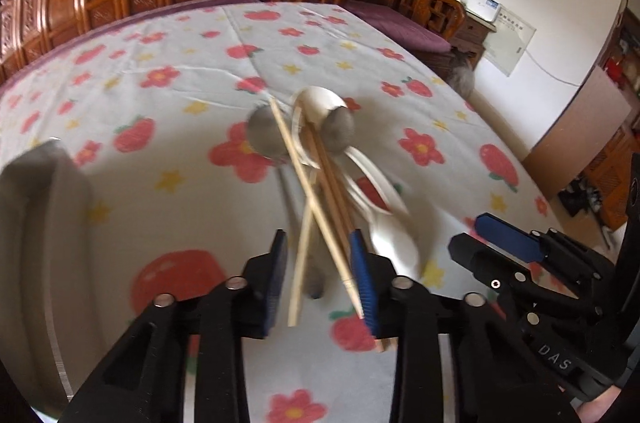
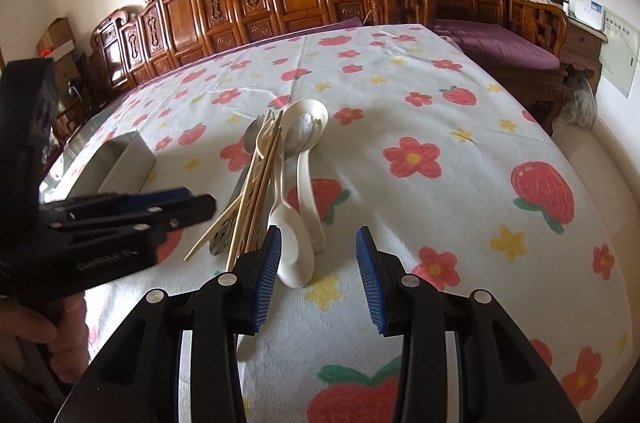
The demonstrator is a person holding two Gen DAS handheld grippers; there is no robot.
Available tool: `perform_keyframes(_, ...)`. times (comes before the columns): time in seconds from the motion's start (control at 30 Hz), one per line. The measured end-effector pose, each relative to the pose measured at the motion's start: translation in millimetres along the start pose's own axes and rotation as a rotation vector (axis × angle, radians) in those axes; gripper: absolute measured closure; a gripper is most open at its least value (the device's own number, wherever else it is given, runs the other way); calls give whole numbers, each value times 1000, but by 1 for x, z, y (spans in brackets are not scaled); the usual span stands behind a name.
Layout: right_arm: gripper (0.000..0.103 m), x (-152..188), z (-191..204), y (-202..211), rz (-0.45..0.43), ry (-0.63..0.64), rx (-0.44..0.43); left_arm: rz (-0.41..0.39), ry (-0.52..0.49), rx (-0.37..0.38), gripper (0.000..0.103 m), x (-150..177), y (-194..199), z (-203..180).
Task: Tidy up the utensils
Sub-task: 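Reach into the utensil pile and grasp a wooden chopstick with the left tool, then lift the chopstick with the left tool while the right tool grasps another chopstick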
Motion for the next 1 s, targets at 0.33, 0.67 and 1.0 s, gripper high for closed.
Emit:
perform_keyframes(0.33, 61, -3, 0, 3, -17, -10, -12, 74, 15, -11, 94, 9, -26, -5)
perform_keyframes(0.67, 61, -4, 1, 6, -23, -8, -15, 88, 66, -20, 98, 12, -25, 4)
perform_keyframes(1.0, 61, -1, 10, 5, -12, 10, -38, 14, 55, -31, 99, 21, 20, 5)
Point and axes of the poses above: each gripper's, at about its wrist camera, not at the fingertips, and y roughly against the way its jaws point, z to its left, x to its underside, the point moved 3 cm from there along -y, roughly the way its jaws point, and after that the axes turned 4 degrees about x, right-handed, at the moved point
